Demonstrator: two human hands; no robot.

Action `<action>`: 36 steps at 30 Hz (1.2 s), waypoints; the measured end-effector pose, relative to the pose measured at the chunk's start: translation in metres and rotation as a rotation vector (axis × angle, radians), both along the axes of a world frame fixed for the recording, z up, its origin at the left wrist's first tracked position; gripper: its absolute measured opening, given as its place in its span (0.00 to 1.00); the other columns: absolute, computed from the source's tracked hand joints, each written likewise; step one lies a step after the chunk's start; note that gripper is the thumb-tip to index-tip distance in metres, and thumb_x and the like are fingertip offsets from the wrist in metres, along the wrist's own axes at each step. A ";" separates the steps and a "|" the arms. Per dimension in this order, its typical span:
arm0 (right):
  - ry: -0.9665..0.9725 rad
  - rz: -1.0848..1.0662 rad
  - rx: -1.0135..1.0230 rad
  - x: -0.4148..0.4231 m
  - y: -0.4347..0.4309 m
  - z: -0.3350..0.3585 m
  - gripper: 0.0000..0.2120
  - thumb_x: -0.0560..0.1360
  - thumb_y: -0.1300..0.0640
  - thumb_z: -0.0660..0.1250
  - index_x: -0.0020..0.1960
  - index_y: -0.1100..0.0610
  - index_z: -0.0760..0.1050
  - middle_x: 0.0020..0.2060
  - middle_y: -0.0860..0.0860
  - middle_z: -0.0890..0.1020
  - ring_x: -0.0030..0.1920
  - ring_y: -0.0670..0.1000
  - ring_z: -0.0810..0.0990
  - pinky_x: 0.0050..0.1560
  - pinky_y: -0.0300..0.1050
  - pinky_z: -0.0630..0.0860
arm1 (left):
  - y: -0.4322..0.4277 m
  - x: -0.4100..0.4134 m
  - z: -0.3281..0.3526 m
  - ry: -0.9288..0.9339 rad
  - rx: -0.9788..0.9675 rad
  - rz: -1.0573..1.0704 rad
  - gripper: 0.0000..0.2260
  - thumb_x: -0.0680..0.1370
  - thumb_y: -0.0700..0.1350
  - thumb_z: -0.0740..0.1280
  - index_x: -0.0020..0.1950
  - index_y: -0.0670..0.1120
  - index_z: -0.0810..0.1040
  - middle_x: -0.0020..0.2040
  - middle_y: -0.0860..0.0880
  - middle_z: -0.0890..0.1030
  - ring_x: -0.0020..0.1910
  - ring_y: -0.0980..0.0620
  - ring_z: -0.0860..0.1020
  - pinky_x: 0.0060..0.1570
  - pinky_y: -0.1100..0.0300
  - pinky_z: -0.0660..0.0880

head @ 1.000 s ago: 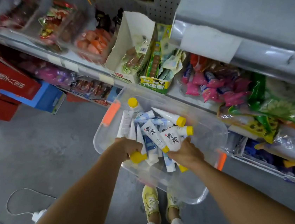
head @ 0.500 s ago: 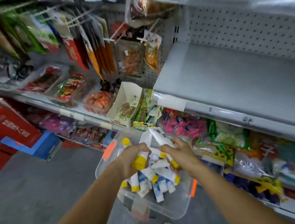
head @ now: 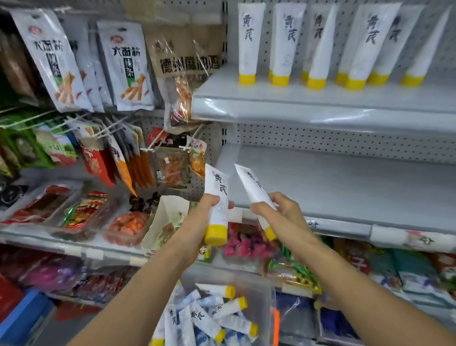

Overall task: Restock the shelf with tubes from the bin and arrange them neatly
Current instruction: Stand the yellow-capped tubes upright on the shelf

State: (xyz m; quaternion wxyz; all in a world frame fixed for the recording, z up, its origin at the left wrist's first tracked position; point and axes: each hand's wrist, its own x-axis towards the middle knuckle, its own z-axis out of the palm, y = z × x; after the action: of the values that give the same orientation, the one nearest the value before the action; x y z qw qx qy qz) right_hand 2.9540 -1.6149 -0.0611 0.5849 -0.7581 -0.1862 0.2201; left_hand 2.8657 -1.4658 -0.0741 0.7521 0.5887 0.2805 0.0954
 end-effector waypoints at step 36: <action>-0.503 -0.218 -0.042 0.293 -0.118 0.183 0.23 0.71 0.53 0.74 0.59 0.53 0.66 0.50 0.53 0.77 0.53 0.57 0.79 0.57 0.60 0.77 | -0.122 0.248 0.199 -0.436 0.544 0.046 0.15 0.80 0.43 0.64 0.66 0.44 0.70 0.58 0.45 0.80 0.54 0.48 0.81 0.49 0.48 0.81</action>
State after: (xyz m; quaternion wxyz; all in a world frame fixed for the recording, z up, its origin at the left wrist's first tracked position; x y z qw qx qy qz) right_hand 3.2470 -1.7327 0.1220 0.5249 -0.8164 -0.2381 -0.0355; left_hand 3.1141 -1.5880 0.1253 0.6074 0.7270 0.0904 0.3072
